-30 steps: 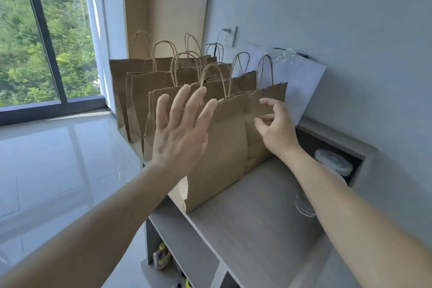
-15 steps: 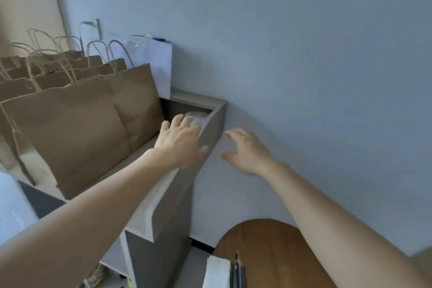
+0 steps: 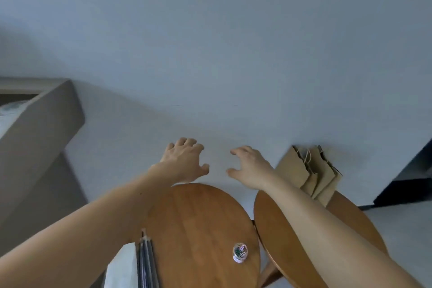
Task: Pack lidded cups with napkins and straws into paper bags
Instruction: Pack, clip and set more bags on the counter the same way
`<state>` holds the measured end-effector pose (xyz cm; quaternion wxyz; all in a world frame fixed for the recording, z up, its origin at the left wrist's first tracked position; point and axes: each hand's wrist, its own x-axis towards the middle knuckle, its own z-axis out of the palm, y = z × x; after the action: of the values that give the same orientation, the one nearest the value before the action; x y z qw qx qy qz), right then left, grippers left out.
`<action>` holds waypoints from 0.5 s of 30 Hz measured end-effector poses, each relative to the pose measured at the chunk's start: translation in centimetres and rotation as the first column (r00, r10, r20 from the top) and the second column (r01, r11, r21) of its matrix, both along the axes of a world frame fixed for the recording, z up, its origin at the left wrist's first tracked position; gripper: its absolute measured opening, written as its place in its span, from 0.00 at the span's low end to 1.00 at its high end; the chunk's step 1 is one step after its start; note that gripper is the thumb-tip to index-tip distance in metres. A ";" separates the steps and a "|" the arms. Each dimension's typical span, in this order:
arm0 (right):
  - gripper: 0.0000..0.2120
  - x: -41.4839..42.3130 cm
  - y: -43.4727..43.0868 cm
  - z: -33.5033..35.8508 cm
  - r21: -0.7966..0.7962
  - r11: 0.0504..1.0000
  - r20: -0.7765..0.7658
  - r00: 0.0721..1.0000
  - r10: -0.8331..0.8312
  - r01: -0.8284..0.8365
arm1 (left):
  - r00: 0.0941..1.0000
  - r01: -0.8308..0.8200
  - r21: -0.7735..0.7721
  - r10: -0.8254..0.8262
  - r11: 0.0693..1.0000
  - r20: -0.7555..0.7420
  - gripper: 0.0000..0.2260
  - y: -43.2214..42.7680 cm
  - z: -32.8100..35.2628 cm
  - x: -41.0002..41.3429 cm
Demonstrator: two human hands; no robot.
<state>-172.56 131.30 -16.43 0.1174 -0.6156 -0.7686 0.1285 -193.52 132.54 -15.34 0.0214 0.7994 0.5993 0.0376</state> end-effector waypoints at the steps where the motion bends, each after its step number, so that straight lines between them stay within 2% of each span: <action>1: 0.32 1.5 0.1 -0.5 -0.016 0.999 0.000 0.999 -0.038 0.038 | 0.999 0.032 -0.016 -0.032 0.999 0.005 0.31 0.8 -0.5 1.6; 5: 0.29 7.3 0.5 -1.8 -0.068 0.980 -0.014 0.982 -0.188 0.187 | 0.989 0.148 -0.082 -0.146 0.986 0.035 0.30 4.2 -2.1 7.8; 9: 0.27 12.7 1.1 -3.0 -0.093 0.939 0.044 0.943 -0.330 0.332 | 0.969 0.244 -0.153 -0.234 0.958 0.081 0.29 6.6 -3.9 13.0; 15: 0.29 18.8 2.3 -5.8 -0.168 0.884 0.108 0.900 -0.423 0.436 | 0.949 0.314 -0.198 -0.300 0.928 0.098 0.29 9.9 -6.6 18.3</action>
<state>-153.79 133.56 -22.18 0.0581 -0.7828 -0.6010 0.1503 -175.20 142.40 -21.97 0.1318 0.8748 0.4662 -0.0038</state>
